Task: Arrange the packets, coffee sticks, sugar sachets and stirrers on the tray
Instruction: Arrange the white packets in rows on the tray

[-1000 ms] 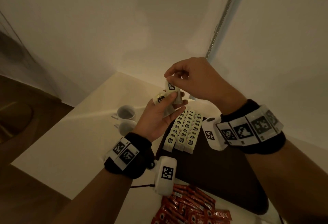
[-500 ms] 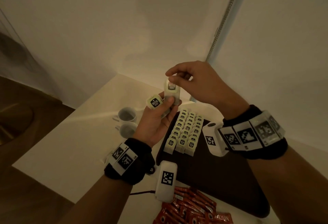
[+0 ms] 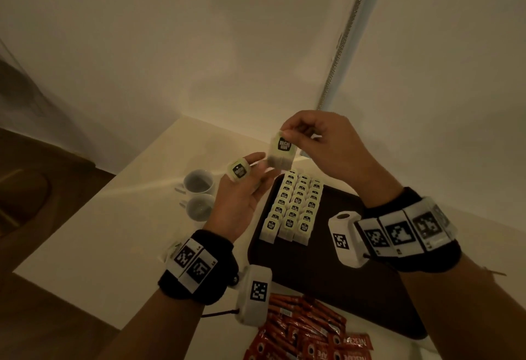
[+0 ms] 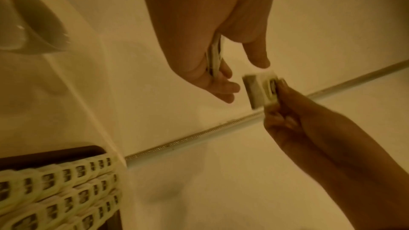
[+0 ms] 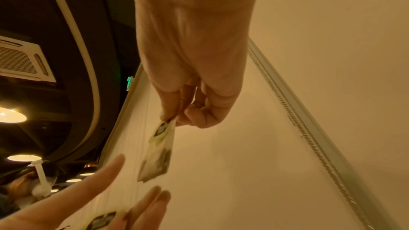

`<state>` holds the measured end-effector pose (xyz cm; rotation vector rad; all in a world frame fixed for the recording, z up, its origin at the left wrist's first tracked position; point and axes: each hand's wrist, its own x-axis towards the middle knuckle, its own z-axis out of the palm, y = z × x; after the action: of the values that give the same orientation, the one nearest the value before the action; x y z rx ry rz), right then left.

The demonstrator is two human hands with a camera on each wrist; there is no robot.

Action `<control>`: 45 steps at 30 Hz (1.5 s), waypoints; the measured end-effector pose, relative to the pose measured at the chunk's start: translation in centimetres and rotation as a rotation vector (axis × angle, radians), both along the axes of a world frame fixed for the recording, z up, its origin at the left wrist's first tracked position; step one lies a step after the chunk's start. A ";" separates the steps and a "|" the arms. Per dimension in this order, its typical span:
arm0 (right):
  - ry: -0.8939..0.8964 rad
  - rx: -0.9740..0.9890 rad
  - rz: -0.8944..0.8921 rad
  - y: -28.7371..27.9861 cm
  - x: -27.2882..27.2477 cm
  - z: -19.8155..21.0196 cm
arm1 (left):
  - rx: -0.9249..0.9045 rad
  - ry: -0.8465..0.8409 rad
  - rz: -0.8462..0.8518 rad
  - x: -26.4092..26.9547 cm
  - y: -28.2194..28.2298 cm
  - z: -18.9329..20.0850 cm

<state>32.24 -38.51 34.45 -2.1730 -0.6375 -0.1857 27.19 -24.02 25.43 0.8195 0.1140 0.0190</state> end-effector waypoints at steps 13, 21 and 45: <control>0.606 -0.496 -0.031 -3.4 -1.2 -18.3 | -0.173 0.274 -0.043 -0.5 4.9 -2.8; 0.596 -0.416 -0.183 -3.2 0.6 -22.6 | -0.175 0.271 -0.085 0.1 5.0 -3.7; -0.048 -0.200 0.169 2.5 1.2 -1.3 | 0.330 -0.165 -0.116 1.7 2.1 -0.9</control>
<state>33.49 -36.01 33.20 -2.2964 -0.8957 -0.0868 28.86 -21.91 24.57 1.1492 -0.0959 -0.0043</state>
